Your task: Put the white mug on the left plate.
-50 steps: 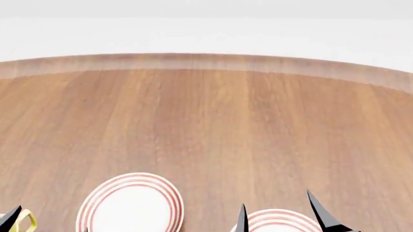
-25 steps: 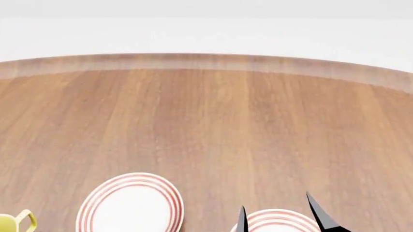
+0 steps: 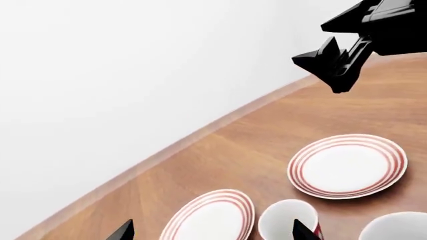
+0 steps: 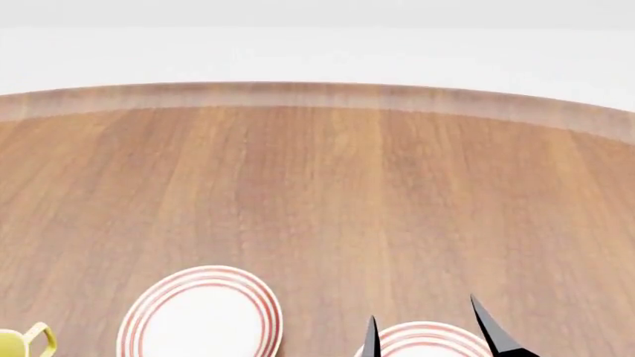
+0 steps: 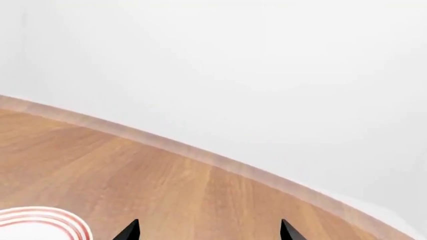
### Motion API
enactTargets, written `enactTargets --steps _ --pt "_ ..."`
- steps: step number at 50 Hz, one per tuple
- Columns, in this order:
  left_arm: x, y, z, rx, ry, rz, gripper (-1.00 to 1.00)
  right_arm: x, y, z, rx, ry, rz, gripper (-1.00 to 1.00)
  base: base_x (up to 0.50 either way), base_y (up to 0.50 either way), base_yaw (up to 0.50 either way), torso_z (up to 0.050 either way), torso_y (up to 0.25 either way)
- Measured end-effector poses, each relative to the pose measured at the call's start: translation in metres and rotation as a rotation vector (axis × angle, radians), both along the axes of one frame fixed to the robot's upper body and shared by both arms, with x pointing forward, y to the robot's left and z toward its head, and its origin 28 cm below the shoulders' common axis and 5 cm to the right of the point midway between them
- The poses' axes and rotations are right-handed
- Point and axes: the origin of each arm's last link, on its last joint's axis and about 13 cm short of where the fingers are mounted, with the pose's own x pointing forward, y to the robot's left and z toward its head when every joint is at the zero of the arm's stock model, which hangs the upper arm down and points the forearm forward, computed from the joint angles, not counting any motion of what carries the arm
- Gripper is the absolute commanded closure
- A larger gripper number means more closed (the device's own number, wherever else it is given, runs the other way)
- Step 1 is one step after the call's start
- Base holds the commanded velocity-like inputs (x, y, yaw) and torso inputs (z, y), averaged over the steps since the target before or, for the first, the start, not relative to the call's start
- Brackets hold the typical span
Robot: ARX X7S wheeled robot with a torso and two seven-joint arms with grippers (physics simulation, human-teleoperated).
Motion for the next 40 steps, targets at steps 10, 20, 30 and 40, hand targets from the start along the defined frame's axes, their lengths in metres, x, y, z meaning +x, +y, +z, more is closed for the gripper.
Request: enactTargets --steps 10,20,30,40 --pt "-0.015 0.005 -0.004 -0.006 0.019 -0.004 -1.00 0.000 0.000 0.000 0.003 -0.002 -0.001 -1.00 0.00 0.00 0.00 0.000 0.000" --pt "-0.027 0.005 -0.016 0.005 0.078 -0.069 -1.00 0.001 0.000 -0.001 0.008 -0.001 -0.004 -1.00 0.00 0.00 0.00 0.000 0.000" --pt "-0.039 0.006 -0.024 0.021 0.124 -0.145 -1.00 0.003 0.002 -0.001 0.010 -0.003 -0.007 -1.00 0.00 0.00 0.00 0.000 0.000" --pt "-0.043 0.007 -0.030 0.031 0.148 -0.173 -1.00 0.005 0.003 -0.001 0.008 -0.005 -0.008 -1.00 0.00 0.00 0.00 0.000 0.000"
